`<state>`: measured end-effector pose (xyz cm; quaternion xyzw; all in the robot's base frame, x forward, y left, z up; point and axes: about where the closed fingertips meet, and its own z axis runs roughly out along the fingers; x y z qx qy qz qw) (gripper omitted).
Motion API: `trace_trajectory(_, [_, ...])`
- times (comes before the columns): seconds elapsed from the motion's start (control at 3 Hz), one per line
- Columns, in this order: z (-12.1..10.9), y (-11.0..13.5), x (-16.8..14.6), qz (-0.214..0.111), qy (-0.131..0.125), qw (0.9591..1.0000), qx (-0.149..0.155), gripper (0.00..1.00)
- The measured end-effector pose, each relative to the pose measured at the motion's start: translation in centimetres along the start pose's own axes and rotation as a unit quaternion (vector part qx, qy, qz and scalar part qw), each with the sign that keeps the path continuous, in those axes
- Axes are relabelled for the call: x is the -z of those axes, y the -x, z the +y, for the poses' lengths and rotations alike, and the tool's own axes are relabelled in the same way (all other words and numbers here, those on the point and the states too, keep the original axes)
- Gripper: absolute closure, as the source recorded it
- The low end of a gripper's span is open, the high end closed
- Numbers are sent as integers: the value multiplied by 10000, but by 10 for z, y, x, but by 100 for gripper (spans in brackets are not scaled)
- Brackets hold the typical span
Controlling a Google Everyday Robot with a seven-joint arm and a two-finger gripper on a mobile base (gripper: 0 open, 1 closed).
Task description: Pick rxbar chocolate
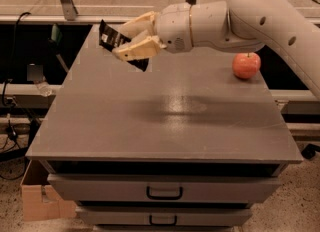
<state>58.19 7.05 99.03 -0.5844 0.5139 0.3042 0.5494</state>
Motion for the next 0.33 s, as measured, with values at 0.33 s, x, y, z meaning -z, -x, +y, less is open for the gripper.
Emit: trace_trajectory(0.33, [0,3,4,-51,-36,10000,78,100])
